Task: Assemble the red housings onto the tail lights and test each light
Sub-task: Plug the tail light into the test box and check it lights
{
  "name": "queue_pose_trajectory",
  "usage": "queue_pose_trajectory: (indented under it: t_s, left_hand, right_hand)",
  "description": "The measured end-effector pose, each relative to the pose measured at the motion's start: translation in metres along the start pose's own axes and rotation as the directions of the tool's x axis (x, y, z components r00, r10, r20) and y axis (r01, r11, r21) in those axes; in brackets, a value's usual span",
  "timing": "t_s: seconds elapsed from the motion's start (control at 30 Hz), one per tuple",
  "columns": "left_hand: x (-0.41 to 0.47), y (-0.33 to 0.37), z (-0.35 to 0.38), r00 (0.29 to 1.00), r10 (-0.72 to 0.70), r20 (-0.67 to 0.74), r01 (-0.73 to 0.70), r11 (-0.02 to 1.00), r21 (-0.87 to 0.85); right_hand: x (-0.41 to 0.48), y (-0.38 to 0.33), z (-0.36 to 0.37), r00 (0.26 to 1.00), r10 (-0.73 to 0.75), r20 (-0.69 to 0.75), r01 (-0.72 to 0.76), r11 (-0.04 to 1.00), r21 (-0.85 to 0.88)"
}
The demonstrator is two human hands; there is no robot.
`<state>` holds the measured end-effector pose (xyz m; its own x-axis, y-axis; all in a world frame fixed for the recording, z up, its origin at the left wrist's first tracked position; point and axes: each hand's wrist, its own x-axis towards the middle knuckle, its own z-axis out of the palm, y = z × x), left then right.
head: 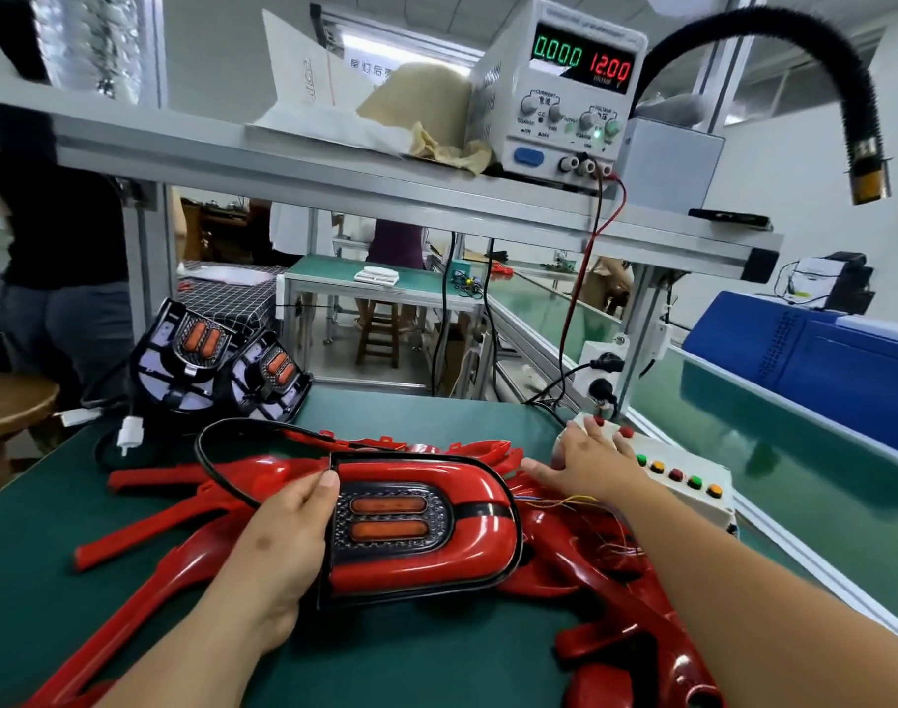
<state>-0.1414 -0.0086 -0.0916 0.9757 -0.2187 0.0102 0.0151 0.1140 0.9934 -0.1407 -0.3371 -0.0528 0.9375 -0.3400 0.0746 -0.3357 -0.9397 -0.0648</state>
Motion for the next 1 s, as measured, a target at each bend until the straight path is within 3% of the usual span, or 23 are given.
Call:
queue_pose_trajectory:
  t_s: [0.47, 1.0]
  left_hand:
    - [0.0026, -0.0001, 0.0000, 1.000, 0.030, -0.005, -0.030, 0.999, -0.034]
    - [-0.0022, 0.0062, -0.0005, 0.999, -0.034, 0.039, 0.037, 0.998, -0.056]
  right_hand:
    - [0.0005, -0.0002, 0.0102, 0.997, 0.079, -0.017, -0.079, 0.997, -0.001]
    - [-0.0011, -0.0016, 0.0094, 0.999, 0.037, 0.010, -0.036, 0.996, -0.083]
